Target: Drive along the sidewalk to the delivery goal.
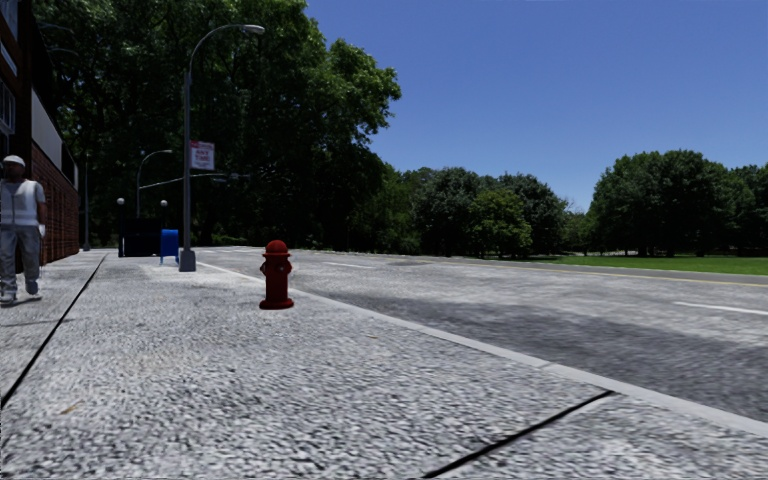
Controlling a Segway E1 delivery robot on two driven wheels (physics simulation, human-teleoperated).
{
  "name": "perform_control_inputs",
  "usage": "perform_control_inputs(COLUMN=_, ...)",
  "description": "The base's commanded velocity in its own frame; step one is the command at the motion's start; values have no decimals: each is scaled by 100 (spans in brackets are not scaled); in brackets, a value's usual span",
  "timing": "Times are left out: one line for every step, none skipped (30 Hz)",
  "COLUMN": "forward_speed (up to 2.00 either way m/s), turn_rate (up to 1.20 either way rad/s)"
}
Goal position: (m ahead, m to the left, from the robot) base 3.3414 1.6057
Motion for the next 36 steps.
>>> perform_control_inputs(forward_speed=76, turn_rate=0)
perform_control_inputs(forward_speed=66, turn_rate=0)
perform_control_inputs(forward_speed=60, turn_rate=0)
perform_control_inputs(forward_speed=60, turn_rate=0)
perform_control_inputs(forward_speed=53, turn_rate=0)
perform_control_inputs(forward_speed=47, turn_rate=0)
perform_control_inputs(forward_speed=40, turn_rate=0)
perform_control_inputs(forward_speed=34, turn_rate=0)
perform_control_inputs(forward_speed=32, turn_rate=0)
perform_control_inputs(forward_speed=31, turn_rate=0)
perform_control_inputs(forward_speed=29, turn_rate=0)
perform_control_inputs(forward_speed=24, turn_rate=0)
perform_control_inputs(forward_speed=24, turn_rate=0)
perform_control_inputs(forward_speed=4, turn_rate=0)
perform_control_inputs(forward_speed=4, turn_rate=0)
perform_control_inputs(forward_speed=0, turn_rate=0)
perform_control_inputs(forward_speed=0, turn_rate=0)
perform_control_inputs(forward_speed=0, turn_rate=0)
perform_control_inputs(forward_speed=0, turn_rate=0)
perform_control_inputs(forward_speed=0, turn_rate=0)
perform_control_inputs(forward_speed=0, turn_rate=0)
perform_control_inputs(forward_speed=0, turn_rate=0)
perform_control_inputs(forward_speed=0, turn_rate=0)
perform_control_inputs(forward_speed=0, turn_rate=0)
perform_control_inputs(forward_speed=0, turn_rate=0)
perform_control_inputs(forward_speed=0, turn_rate=0)
perform_control_inputs(forward_speed=0, turn_rate=0)
perform_control_inputs(forward_speed=0, turn_rate=0)
perform_control_inputs(forward_speed=0, turn_rate=0)
perform_control_inputs(forward_speed=0, turn_rate=0)
perform_control_inputs(forward_speed=0, turn_rate=0)
perform_control_inputs(forward_speed=0, turn_rate=0)
perform_control_inputs(forward_speed=0, turn_rate=0)
perform_control_inputs(forward_speed=0, turn_rate=0)
perform_control_inputs(forward_speed=0, turn_rate=0)
perform_control_inputs(forward_speed=0, turn_rate=0)
